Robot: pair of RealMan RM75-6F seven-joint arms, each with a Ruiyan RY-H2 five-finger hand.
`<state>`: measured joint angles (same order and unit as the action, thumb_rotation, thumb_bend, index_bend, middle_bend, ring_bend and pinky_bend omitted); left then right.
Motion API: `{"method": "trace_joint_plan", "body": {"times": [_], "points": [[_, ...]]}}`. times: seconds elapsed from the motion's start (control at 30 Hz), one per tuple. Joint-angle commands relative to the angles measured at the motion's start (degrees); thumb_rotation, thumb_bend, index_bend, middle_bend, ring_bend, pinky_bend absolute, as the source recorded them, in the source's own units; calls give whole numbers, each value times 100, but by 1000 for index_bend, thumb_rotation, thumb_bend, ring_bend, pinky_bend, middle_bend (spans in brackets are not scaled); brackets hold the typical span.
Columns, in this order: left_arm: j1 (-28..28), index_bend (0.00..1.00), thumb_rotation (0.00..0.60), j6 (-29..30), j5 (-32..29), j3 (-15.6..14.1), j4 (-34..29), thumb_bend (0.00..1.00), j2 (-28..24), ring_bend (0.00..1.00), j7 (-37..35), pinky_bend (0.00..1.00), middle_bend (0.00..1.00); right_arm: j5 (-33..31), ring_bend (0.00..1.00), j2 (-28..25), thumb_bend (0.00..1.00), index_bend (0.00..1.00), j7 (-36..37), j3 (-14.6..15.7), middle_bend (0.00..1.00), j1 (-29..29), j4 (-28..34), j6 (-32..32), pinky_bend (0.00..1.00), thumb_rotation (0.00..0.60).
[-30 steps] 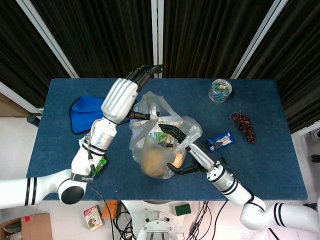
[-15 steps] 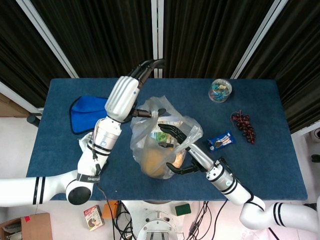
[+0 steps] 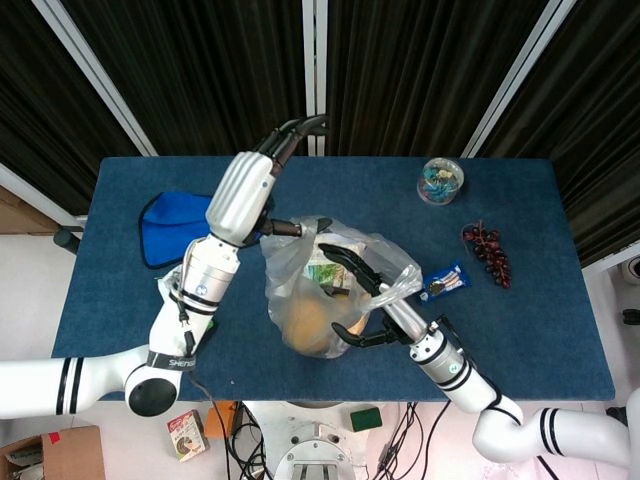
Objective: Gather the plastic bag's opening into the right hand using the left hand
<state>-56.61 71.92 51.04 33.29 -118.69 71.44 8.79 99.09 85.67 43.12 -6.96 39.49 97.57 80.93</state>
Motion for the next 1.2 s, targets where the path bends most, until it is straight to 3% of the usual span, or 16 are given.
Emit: {"method": "trace_joint_plan", "body": {"times": [0.03,0.73,1.2], "points": [[31,100,600,-73,10,24,-20,0,-87,103,-71,202,202,-57,0,40,402,0,23,-66,0,17,-23,-14,0,600],[-61,100,600,-267,-65,-46,-131,0,-142,103,-95,202,204,-439,0,230,402,0,520,-283,0,234,23,-450,0,600],[-234,98,600,-342,-541,-13,-4,0,-219,103,165,202,204,-158,0,428,402,0,716,-72,0,183,-110,-320,0,600]]}}
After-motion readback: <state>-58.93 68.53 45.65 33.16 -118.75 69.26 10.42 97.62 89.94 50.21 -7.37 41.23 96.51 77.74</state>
